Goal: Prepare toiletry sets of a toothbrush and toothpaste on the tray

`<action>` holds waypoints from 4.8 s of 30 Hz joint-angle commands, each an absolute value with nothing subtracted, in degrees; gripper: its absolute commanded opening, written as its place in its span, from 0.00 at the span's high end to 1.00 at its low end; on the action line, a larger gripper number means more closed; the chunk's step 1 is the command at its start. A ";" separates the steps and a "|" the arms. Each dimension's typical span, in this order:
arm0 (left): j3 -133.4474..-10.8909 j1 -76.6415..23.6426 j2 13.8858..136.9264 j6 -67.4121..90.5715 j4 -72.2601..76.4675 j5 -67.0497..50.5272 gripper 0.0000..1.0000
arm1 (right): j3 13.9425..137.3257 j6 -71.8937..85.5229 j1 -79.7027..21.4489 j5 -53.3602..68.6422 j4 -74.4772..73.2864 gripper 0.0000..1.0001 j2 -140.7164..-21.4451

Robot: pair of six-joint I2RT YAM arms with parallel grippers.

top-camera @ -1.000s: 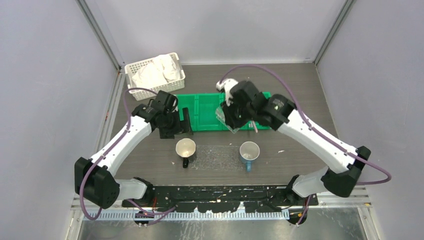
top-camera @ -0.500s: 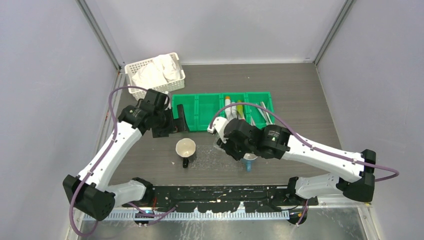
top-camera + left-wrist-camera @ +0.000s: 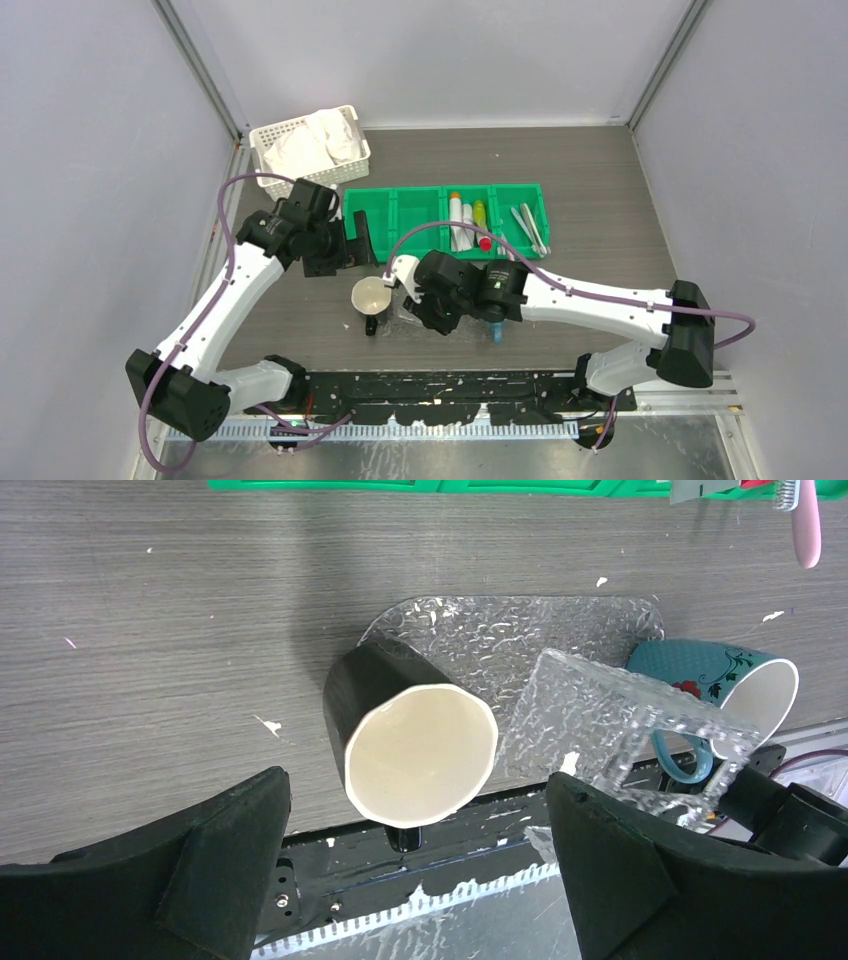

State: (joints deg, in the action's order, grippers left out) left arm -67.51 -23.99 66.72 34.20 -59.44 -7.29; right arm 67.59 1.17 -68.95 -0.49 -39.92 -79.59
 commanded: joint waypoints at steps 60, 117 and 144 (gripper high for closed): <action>-64.43 -23.38 63.68 33.80 -56.20 -5.49 0.12 | 83.86 13.76 -59.66 -9.32 -39.89 0.66 -97.27; -61.83 -23.38 63.17 40.43 -59.97 4.17 0.15 | 58.78 35.74 -54.71 -37.18 -44.36 0.70 -62.22; -52.28 -24.14 62.39 48.07 -58.44 2.06 0.24 | 44.23 44.04 -43.18 -24.03 -46.67 0.54 -51.57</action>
